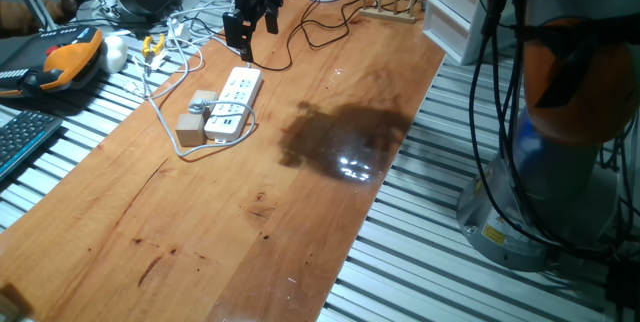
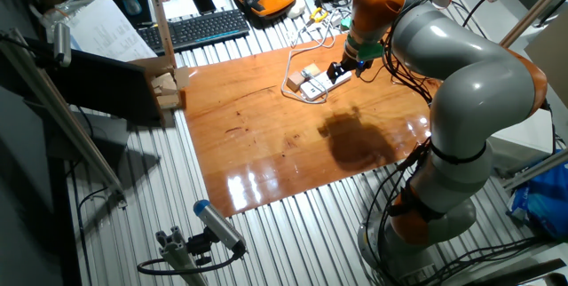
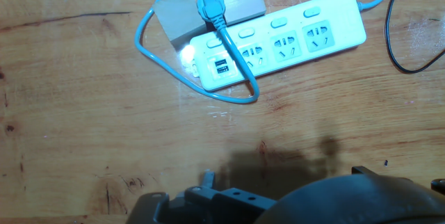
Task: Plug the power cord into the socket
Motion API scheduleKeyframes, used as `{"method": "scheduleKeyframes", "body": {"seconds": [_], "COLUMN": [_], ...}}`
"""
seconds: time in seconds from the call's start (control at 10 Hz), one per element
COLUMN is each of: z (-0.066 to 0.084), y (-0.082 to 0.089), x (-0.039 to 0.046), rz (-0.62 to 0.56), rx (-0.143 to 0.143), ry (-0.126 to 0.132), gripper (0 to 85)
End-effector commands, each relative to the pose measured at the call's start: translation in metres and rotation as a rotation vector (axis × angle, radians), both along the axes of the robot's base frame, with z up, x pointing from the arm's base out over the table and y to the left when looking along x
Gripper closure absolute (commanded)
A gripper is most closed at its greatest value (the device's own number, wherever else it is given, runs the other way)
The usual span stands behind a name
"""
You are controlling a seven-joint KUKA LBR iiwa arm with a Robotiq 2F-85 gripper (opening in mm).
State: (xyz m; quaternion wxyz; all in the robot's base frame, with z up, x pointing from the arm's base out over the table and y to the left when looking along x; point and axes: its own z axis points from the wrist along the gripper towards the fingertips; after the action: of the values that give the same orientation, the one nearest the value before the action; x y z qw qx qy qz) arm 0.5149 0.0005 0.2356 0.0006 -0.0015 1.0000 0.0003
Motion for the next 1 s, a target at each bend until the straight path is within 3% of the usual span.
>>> {"method": "scheduleKeyframes", "body": {"seconds": [0.0,0.9], "z": [0.0002,0.0], "y": [0.0002,0.0001], "x": [0.0,-0.0004], "rz": [0.329,0.331], "rx": [0.033,0.033], "ry": [0.262,0.254], "gripper": [85.0,85.0]}}
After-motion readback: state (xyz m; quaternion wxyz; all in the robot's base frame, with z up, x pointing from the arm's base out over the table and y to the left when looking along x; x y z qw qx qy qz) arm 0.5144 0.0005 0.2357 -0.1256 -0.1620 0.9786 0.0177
